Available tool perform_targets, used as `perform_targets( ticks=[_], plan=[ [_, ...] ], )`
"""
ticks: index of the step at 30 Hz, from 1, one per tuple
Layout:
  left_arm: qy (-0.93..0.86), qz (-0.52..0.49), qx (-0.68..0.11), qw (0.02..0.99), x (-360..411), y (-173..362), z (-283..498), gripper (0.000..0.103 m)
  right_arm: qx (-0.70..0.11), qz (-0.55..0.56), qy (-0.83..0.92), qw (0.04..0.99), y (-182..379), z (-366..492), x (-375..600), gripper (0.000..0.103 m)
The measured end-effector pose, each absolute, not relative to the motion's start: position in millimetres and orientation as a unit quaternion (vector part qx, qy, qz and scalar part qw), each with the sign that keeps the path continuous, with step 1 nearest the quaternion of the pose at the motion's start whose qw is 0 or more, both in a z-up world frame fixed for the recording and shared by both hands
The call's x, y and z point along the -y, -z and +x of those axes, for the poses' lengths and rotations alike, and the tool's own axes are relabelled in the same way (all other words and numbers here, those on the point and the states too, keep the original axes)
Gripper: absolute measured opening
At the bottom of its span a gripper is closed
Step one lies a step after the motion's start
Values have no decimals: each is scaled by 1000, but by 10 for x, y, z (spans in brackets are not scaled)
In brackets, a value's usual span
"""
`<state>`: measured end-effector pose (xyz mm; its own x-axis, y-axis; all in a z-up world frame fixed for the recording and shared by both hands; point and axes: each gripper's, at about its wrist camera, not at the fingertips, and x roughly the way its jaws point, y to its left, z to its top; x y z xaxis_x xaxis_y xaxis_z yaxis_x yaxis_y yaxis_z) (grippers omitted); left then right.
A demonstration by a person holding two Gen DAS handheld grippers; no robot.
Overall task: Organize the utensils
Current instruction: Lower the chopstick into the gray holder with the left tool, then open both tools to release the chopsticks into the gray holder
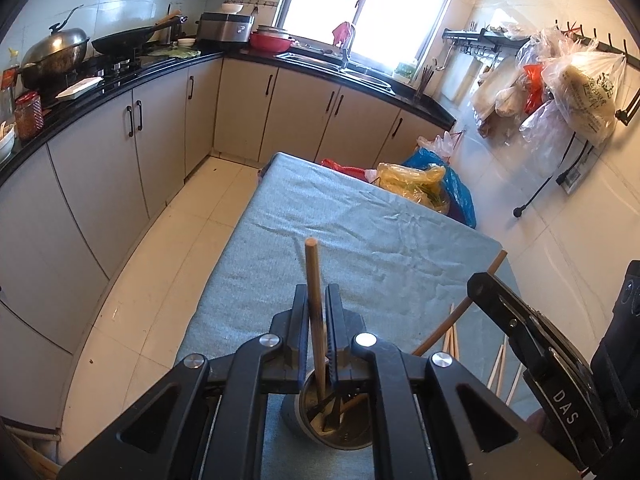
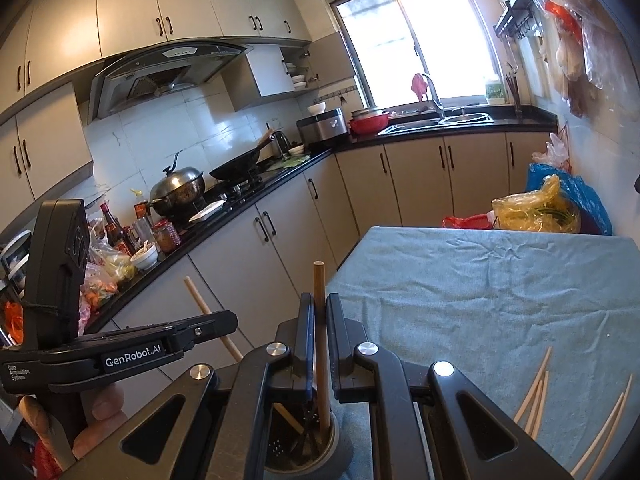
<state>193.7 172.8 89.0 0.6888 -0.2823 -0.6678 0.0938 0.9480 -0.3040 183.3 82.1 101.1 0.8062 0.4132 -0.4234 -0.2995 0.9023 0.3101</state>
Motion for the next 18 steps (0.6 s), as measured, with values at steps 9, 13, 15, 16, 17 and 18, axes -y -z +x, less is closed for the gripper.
perform_targets(
  ticks=[9, 13, 15, 16, 17, 18],
  plan=[
    [93, -135, -360, 919, -1818, -1051, 1869, 23, -217, 110, -179, 953, -1229, 1820, -778, 8],
    [92, -137, -358, 919, -1836, -1080, 1831, 23, -210, 106, -170, 957, -1314, 1911, -762, 8],
    [91, -135, -355, 920, -1840, -1096, 1794, 23, -209, 99, -163, 959, -1341, 1973, -763, 7],
    [92, -134, -354, 921, -1843, -1104, 1771, 23, -210, 98, -159, 960, -1352, 1994, -747, 7],
    [92, -134, -353, 922, -1849, -1112, 1757, 23, -209, 104, -160, 959, -1368, 1990, -709, 7],
    [92, -132, -348, 924, -1858, -1131, 1719, 23, -207, 110, -162, 959, -1382, 1969, -670, 7]
  ],
)
